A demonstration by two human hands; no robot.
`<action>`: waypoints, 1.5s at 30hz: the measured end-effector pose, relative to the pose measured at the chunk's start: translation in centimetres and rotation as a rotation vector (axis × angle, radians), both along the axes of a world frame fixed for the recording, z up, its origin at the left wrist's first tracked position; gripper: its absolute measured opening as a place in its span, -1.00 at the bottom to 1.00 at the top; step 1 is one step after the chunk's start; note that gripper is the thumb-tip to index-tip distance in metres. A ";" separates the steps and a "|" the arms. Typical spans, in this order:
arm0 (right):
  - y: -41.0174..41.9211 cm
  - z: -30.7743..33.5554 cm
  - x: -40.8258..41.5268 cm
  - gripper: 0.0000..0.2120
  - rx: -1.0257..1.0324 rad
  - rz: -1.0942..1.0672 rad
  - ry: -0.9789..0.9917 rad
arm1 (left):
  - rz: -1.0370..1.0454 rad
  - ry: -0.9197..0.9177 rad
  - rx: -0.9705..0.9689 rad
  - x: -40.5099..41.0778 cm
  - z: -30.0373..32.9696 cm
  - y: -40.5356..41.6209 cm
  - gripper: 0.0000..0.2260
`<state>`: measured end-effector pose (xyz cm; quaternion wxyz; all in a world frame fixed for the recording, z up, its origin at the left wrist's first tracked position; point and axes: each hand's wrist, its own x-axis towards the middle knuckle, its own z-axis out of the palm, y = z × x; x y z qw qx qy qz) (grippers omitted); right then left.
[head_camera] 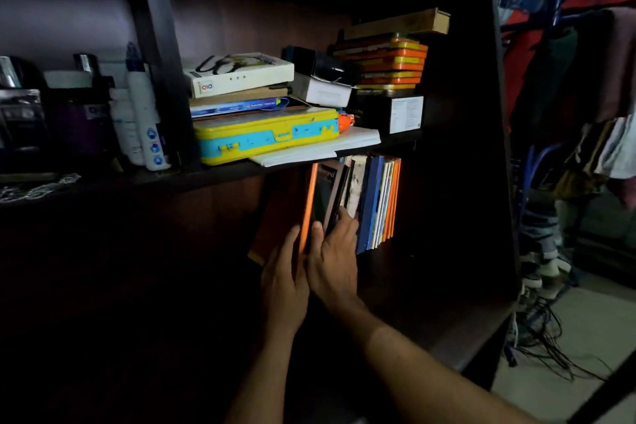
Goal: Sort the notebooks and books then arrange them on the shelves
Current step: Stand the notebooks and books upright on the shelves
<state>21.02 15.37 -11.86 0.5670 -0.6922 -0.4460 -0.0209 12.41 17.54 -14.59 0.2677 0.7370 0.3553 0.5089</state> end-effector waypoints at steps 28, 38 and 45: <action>-1.3 -3.9 2.3 -0.60 0.070 0.205 -0.052 | -0.128 0.292 -0.230 0.5 -1.3 0.4 -0.28; -4.6 -3.2 2.3 -0.59 -0.024 0.206 -0.033 | 0.022 0.326 -0.284 0.5 -0.9 -0.6 -0.25; -18.6 -2.9 6.9 -0.71 -0.102 0.152 -0.018 | -0.140 0.140 -0.059 3.4 1.8 -9.6 -0.41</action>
